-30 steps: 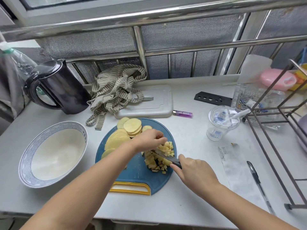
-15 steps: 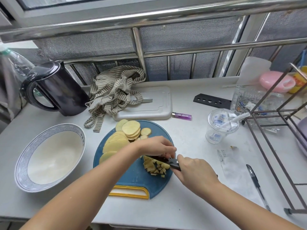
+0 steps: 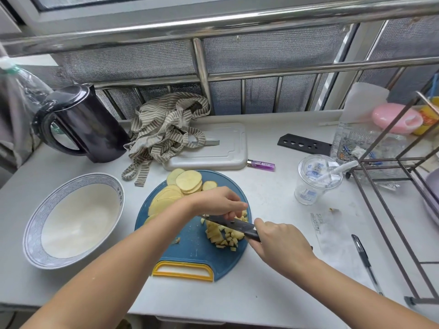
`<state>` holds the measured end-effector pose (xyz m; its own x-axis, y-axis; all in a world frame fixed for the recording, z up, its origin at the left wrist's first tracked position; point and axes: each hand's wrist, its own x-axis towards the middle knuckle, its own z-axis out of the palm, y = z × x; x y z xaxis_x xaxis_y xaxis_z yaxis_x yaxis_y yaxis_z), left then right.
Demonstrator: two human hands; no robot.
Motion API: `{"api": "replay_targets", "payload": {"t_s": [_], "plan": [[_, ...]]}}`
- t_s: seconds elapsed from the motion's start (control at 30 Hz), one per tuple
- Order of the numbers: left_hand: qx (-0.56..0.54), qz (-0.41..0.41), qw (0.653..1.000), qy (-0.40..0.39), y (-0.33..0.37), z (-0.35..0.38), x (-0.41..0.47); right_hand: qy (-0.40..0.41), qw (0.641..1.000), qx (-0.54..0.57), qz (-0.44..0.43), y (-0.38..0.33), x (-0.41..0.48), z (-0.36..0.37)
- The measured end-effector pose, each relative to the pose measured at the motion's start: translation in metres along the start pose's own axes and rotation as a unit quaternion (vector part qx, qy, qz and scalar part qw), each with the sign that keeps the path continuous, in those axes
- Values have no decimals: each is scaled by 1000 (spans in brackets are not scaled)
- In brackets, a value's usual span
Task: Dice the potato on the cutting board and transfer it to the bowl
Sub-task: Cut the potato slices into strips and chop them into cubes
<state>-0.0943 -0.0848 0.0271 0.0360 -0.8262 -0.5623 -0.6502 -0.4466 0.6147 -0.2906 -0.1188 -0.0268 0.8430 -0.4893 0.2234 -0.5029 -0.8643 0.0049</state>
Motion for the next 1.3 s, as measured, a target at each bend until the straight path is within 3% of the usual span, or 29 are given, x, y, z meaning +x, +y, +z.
{"api": "replay_targets", "payload": {"t_s": [0.13, 0.33, 0.43, 0.73, 0.93, 1.07, 1.17, 1.3], "plan": [[24, -4, 1000, 6, -4, 3, 0, -3, 1000, 3, -2, -1, -1, -2], [-4, 28, 988, 154, -16, -8, -7, 12, 1000, 26, 11, 2, -4, -8], [-37, 38, 981, 187, -25, -18, -16, 12, 999, 29, 18, 6, -5, -10], [-120, 66, 988, 74, -36, -10, -16, -10, 999, 30, 29, 12, -8, -14], [-114, 28, 992, 39, -31, -10, 2, -28, 999, 33, 29, 15, -12, -12], [-178, -2, 984, 27, -35, -12, 13, -33, 998, 34, 31, 17, -17, -15], [-197, 7, 979, 61, -36, -11, 16, -33, 998, 41, 27, 18, -23, -18], [-186, 32, 962, 197, -37, -12, 7, -43, 998, 44, 18, 18, -33, -21]]}}
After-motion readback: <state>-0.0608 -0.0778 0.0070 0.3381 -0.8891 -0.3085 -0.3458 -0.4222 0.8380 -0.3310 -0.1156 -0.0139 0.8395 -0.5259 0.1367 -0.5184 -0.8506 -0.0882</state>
